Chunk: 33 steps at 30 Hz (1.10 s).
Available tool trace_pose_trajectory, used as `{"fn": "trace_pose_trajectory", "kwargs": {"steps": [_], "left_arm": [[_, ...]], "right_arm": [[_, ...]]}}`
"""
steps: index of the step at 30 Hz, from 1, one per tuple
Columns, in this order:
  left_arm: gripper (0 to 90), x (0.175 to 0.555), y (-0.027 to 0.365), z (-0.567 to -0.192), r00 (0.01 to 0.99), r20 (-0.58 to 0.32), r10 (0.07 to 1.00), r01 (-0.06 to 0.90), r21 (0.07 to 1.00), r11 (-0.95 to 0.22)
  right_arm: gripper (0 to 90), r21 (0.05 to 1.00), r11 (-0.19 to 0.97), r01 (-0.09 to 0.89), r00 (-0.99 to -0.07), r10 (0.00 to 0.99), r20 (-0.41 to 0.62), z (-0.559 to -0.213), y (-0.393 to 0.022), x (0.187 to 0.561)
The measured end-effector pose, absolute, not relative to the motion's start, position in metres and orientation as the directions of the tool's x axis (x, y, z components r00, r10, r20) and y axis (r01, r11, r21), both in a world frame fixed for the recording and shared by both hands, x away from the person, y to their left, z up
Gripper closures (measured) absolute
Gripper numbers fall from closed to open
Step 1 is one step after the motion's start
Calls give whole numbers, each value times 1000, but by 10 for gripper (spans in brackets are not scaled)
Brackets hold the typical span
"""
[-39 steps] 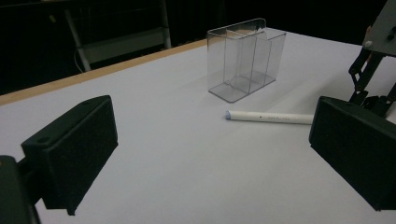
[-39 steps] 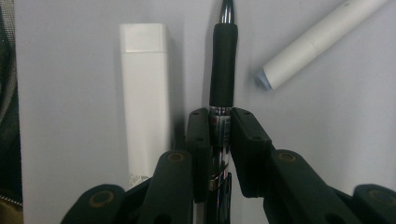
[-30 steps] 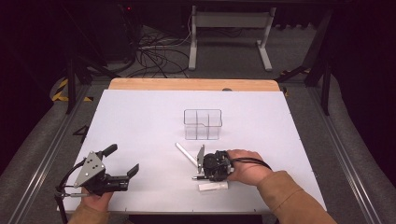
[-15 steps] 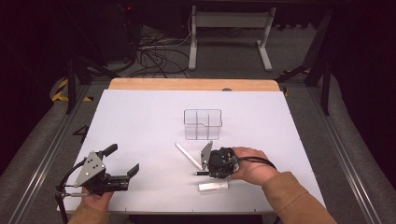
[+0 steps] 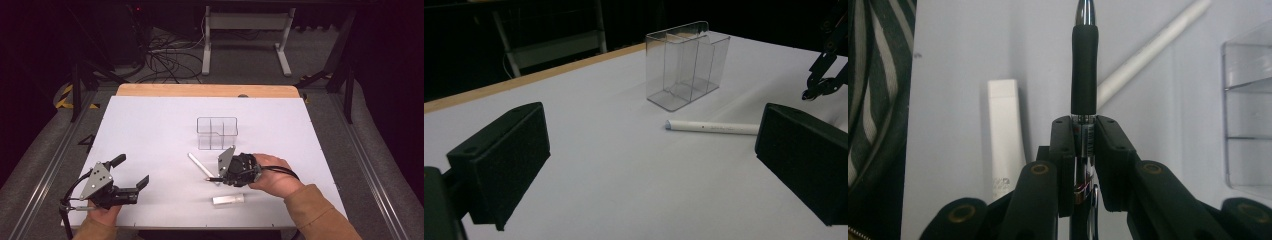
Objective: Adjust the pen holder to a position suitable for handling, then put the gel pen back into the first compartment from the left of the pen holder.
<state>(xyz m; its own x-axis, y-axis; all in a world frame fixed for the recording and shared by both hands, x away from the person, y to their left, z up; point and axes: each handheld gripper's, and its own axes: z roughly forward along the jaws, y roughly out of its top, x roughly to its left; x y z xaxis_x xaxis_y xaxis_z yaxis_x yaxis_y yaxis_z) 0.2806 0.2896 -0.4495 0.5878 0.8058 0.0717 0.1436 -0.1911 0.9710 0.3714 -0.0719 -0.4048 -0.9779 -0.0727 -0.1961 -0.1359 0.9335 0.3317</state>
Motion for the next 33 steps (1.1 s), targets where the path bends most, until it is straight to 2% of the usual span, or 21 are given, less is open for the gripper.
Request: {"fn": "trace_pose_trajectory", "kwargs": {"steps": [13,29,33], "left_arm": [[19,289,286,-449,592,69,803,146,971,-191],[19,288,288,-449,586,62,808,151,971,-184],[19,288,288,-449,587,62,807,150,972,-184]], "right_arm": [[795,536,836,-117,-963,36,-267,-377,-84,371],[794,634,766,-107,-950,110,-294,-362,-91,372],[794,665,742,-85,-952,138,-275,-358,-92,373]]}}
